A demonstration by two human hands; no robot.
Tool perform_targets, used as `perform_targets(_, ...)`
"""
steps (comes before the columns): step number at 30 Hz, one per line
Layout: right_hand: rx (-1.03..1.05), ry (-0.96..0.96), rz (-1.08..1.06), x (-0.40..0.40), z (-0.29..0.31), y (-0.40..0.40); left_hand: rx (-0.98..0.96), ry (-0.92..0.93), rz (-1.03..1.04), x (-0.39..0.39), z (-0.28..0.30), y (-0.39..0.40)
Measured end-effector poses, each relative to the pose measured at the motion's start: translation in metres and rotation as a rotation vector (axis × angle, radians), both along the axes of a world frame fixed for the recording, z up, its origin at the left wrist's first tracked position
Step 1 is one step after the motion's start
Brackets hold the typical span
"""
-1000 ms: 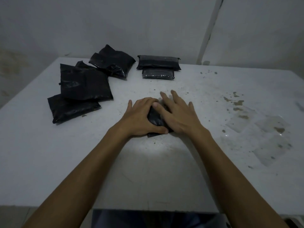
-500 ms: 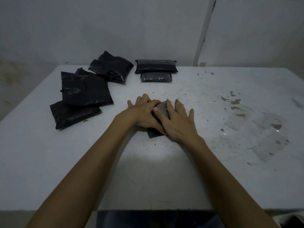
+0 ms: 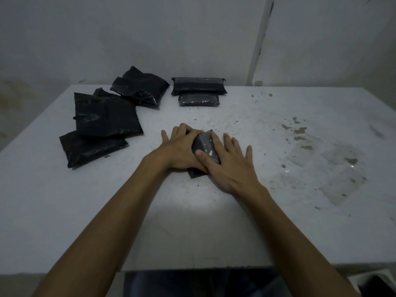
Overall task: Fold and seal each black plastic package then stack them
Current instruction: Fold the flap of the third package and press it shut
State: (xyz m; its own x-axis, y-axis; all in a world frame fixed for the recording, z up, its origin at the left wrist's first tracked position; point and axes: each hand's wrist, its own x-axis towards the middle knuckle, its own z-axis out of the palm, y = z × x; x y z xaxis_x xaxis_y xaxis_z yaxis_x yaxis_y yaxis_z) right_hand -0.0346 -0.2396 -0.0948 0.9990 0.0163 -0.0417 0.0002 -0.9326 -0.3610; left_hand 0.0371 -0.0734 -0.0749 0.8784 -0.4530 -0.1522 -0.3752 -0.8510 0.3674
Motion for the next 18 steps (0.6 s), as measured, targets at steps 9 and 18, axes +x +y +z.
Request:
perform_targets(9, -0.073, 0.022, -0.041, -0.014, -0.006, -0.02, -0.016, -0.002, 0.011, -0.003, -0.003, 0.003)
perform_targets(18, 0.225, -0.307, 0.18, -0.018, -0.006, -0.02, -0.131, -0.094, -0.085, -0.012, 0.017, 0.03)
